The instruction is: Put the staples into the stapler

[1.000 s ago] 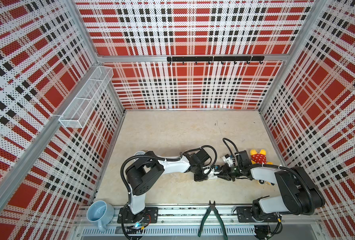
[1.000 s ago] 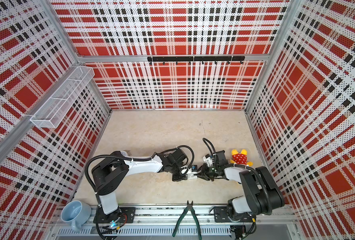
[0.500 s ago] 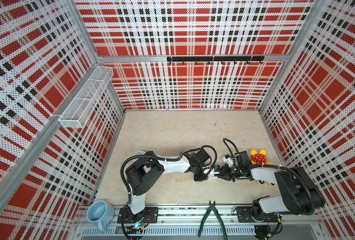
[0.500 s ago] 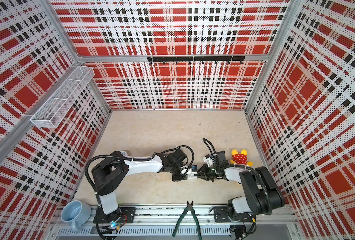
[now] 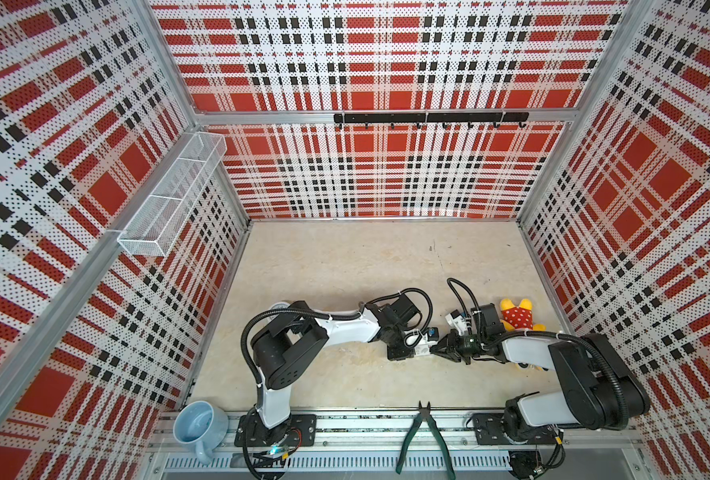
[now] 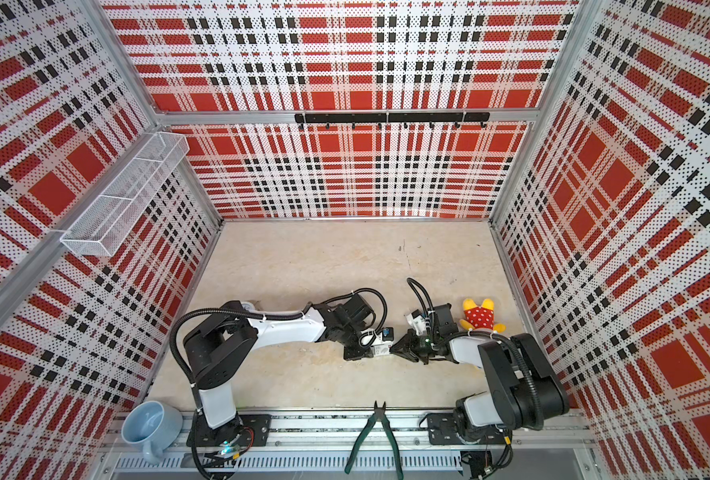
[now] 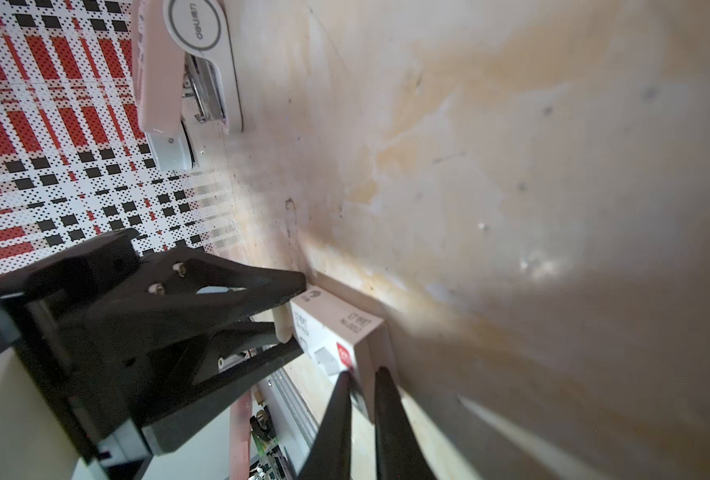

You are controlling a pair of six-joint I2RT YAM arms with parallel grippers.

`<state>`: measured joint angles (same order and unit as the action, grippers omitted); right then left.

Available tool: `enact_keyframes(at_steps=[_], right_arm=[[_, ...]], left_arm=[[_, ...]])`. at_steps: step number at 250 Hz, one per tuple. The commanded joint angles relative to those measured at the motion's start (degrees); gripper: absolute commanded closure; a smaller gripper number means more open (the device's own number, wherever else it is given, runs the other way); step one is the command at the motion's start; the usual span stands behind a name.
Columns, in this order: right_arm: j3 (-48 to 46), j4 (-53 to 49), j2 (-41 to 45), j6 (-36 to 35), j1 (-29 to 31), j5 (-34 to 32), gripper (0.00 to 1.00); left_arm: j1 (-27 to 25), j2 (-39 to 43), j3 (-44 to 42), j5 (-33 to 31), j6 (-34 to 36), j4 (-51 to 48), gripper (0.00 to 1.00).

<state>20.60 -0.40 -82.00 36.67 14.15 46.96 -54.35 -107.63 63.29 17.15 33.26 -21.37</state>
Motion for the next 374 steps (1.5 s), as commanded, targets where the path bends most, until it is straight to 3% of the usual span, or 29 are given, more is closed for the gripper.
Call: enact_keyframes(at_steps=[1,81,194,374], right_arm=[[-0.44,2.32,-0.18,-0.55,-0.24,0.33,0.87],[-1.28,5.58,-2.34,0.37,-0.36,1.01,0.84],[-2.06,5.68,-2.14,-0.24,-1.55,1.31,1.00],[-2.77,1.02,1.98,-1.92,-3.76,-2.90,1.00]], left_arm=[[0.21,-0.80,1.32,0.48,0.31,-1.07,0.70],[-0.14,-1.37,1.77,0.43,0.21,-0.92,0.70],[-0.14,-0.65,1.16,-0.02,0.73,-1.24,0.70],[2.48,1.19,-0.35,0.75,1.38,-3.22,0.70]])
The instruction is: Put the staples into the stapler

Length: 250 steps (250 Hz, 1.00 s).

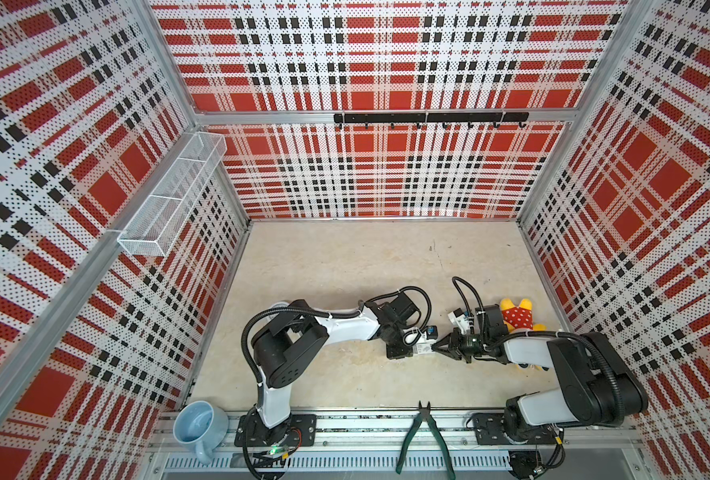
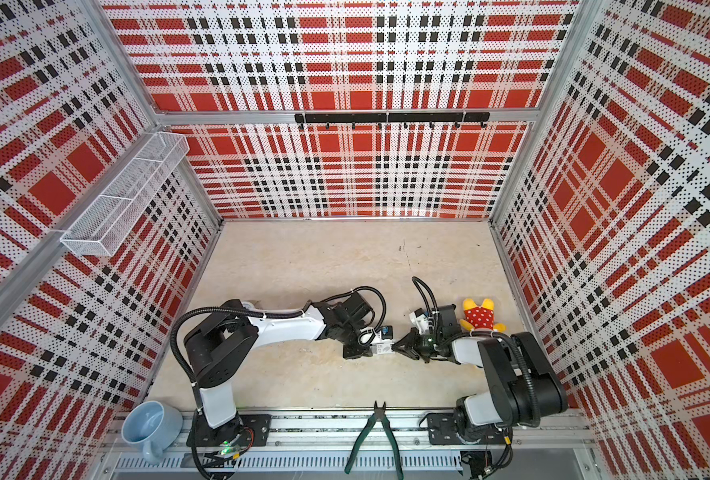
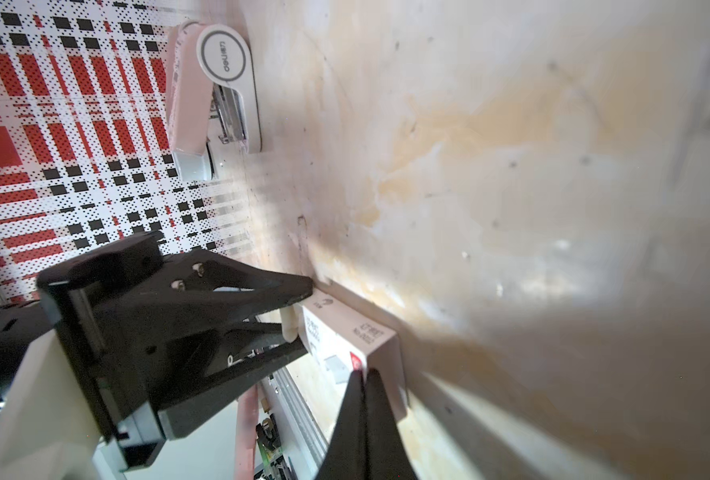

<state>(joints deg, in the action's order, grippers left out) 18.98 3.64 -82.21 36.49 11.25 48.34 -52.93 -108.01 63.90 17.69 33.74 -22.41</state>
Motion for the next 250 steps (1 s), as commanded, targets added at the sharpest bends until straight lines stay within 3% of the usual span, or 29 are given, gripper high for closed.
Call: enact_keyframes(at_steps=[1,118,162,226,250], right_arm=[[-1.15,-3.07,2.26,-1.71,-0.91,-4.33,1.00],[-1.12,-11.16,9.76,-2.99,-3.86,-9.89,0.99],[-0.28,-13.54,12.53,-3.26,-4.13,-11.64,0.92],[1.21,-17.92,16.18,-3.71,-4.52,-14.94,0.70],[1.16,-18.40,17.23,-3.57,-4.91,-15.89,0.67]], left_arm=[[1.07,1.57,-0.97,0.22,0.85,-2.18,0.70],[1.77,1.97,-1.58,-0.61,1.09,-2.04,0.69],[1.25,1.35,-0.89,-0.46,-0.12,-1.12,0.67],[-0.16,0.17,0.35,-1.07,-1.13,0.24,0.64],[-0.50,-0.09,0.71,-1.10,-1.40,0.60,0.63]])
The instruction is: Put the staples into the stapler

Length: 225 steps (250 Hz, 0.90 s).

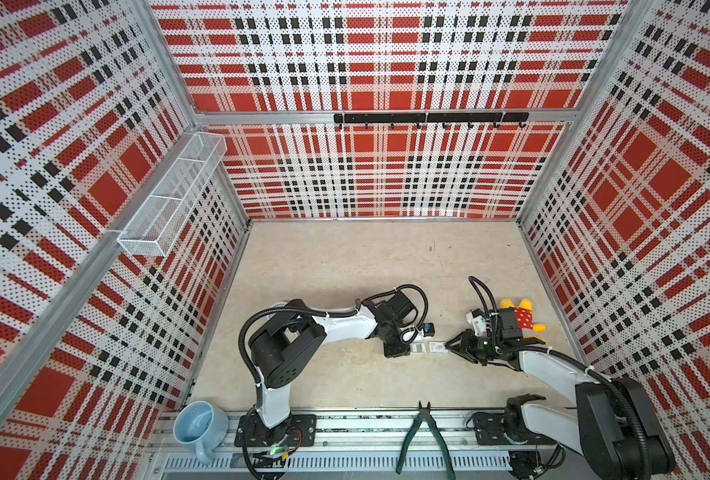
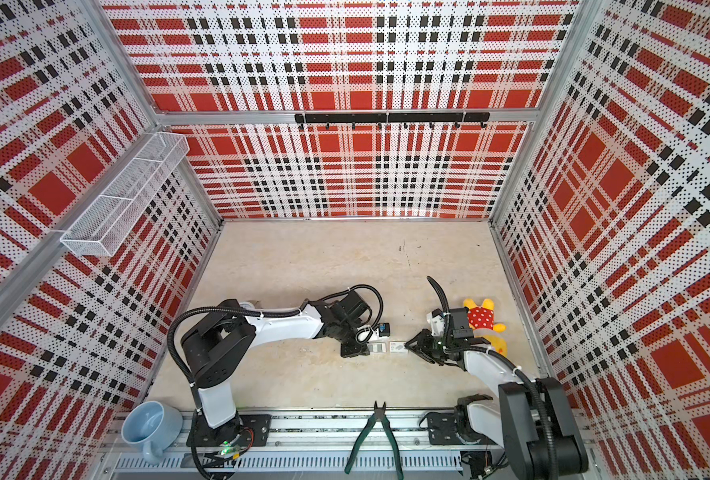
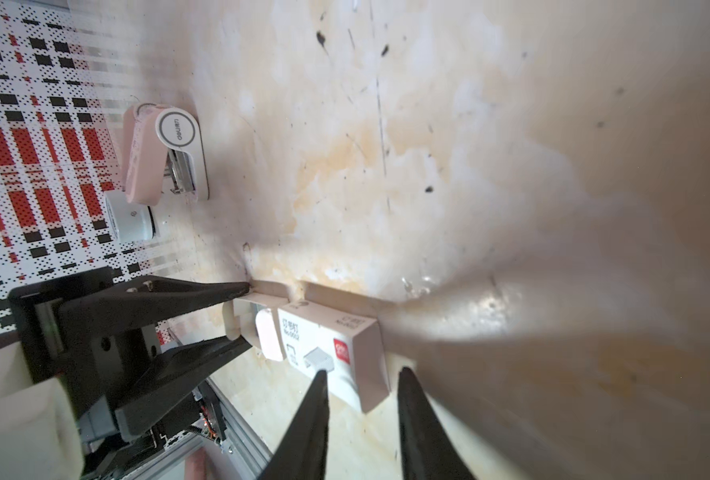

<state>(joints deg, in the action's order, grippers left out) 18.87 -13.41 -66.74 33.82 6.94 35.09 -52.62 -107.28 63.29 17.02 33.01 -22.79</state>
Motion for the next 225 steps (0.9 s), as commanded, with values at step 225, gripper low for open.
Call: enact_keyframes(at_steps=[225], right_arm=[[5.08,-3.92,3.37,-2.90,-2.19,-4.42,0.65]], left_arm=[[-0.99,0.28,4.30,-1.28,2.15,-4.37,0.38]])
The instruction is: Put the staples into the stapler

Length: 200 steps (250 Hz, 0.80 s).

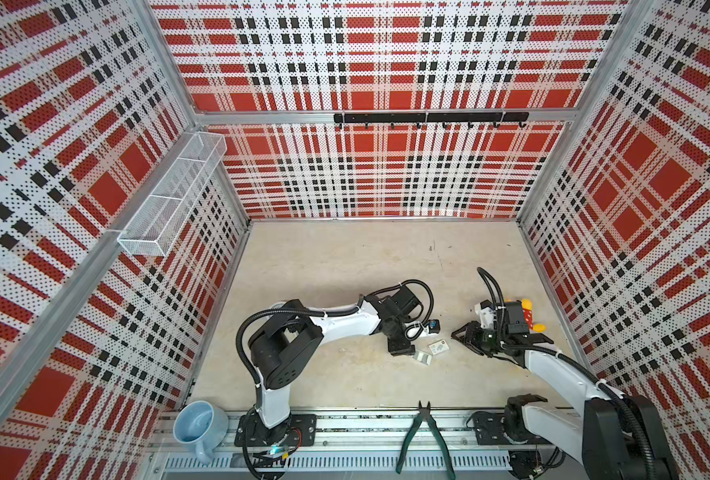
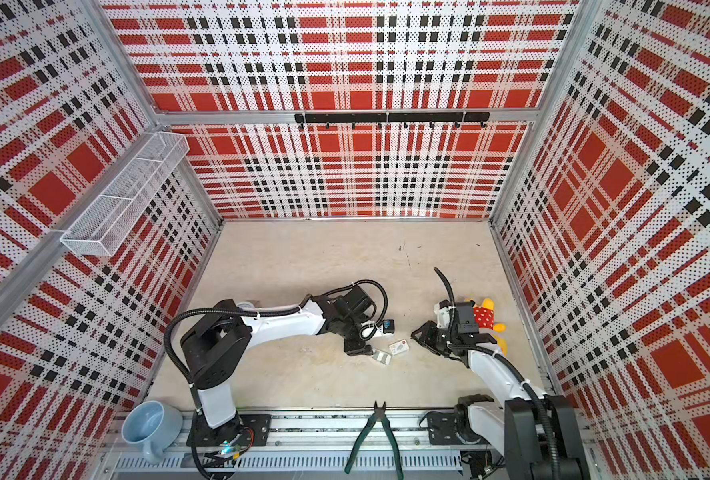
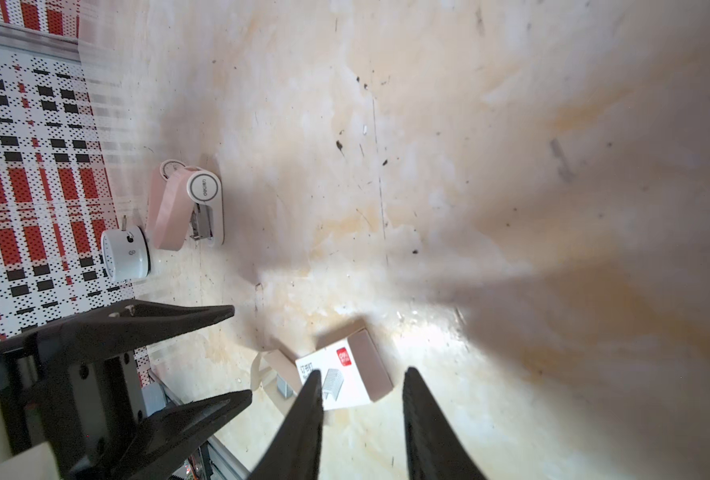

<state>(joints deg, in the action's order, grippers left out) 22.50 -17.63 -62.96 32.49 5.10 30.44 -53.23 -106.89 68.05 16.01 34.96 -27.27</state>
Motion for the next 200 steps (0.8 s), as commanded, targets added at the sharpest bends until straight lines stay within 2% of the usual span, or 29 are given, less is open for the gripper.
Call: enact_keyframes(at_steps=[1,41,85,115,158,180,200], right_arm=[[1.52,0.26,-0.41,-1.65,-0.36,0.24,0.66],[2.98,-2.24,0.28,-2.85,-0.36,0.08,0.67],[4.62,-5.07,1.17,-4.31,-0.36,-0.72,0.69],[5.26,-5.64,1.78,-4.73,-0.36,-0.20,0.72],[4.78,-0.75,0.49,-2.03,-0.10,5.43,0.73],[5.48,-1.84,0.63,-2.45,0.08,4.38,0.72],[6.31,-3.95,0.67,-3.49,0.06,3.23,0.71]], left_arm=[[-0.38,-0.05,-0.55,-0.27,0.20,0.20,0.38],[-0.49,2.49,-1.72,-0.01,-0.44,0.97,0.37],[1.03,5.26,3.02,-0.64,2.92,-4.51,0.37],[3.70,5.38,8.06,-1.71,7.08,-8.98,0.37],[7.70,4.56,13.60,-3.99,14.66,-14.14,0.38],[9.28,3.91,15.61,-4.65,18.80,-15.74,0.37],[9.46,2.42,17.54,-7.97,23.39,-17.69,0.37]])
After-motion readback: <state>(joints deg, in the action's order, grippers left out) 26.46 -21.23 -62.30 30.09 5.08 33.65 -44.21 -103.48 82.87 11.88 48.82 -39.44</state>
